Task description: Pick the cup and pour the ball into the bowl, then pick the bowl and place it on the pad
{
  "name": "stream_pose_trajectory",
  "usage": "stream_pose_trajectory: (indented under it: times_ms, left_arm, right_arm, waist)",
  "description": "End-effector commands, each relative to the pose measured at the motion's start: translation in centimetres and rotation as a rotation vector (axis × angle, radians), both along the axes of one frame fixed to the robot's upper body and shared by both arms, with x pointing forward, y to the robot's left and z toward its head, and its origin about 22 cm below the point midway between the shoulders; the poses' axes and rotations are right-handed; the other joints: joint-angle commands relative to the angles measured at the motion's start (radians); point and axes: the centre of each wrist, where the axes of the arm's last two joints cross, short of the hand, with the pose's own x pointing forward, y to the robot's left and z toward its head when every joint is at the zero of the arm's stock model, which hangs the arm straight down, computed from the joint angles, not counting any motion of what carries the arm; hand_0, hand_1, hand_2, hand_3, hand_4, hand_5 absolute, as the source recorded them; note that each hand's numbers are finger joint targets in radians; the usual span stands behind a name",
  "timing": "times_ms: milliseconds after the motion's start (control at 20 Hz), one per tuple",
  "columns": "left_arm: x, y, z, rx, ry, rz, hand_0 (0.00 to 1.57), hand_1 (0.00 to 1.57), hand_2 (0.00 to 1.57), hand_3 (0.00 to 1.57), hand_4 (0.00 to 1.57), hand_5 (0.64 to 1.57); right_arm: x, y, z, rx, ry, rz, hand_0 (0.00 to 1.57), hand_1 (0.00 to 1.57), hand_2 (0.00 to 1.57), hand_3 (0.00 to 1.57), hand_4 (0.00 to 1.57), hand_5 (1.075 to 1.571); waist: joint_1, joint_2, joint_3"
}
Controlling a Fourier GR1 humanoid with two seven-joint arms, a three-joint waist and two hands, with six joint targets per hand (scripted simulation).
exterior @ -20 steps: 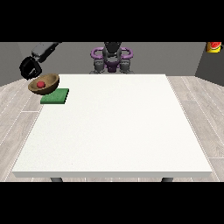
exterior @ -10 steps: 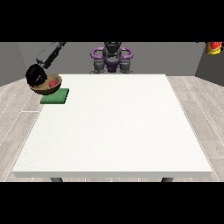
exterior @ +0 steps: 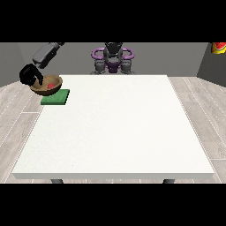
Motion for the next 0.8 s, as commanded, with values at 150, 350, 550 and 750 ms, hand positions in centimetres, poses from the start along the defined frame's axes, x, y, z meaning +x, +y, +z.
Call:
stream_pose_trajectory:
  times_ms: [150,350,550,750]
  left_arm:
    - [-0.4,1.1,0.0,0.011,-0.002,0.034,0.0,0.0,0.0,0.0,1.19,1.563]
    - [-1.5,3.0,2.1,0.004,-0.072,0.034,0.0,0.0,0.0,0.0,1.19,1.565]
    - [-0.8,1.8,1.6,0.03,-0.104,0.031,0.0,0.0,0.0,0.0,1.19,1.567]
    - [-0.4,1.2,1.6,0.017,-0.056,0.025,0.0,0.0,0.0,0.0,1.21,1.568]
  right_arm:
    - [2.5,2.9,0.2,0.039,-0.043,-0.011,1.46,1.46,1.41,0.83,0.0,1.532]
    - [3.2,3.6,0.5,0.042,-0.142,-0.002,1.43,1.43,1.38,0.67,0.0,1.534]
    - [3.2,2.2,1.9,-0.028,-0.11,-0.002,0.93,0.93,1.1,1.04,0.16,1.509]
    - [3.3,2.9,0.9,-0.074,0.006,0.115,0.0,0.0,0.0,0.0,0.0,1.435]
  waist:
    - [-0.001,0.008,-0.0003]
    - [-0.011,0.071,-0.0004]
    - [0.01,0.091,0.0]
    - [0.015,0.055,0.0003]
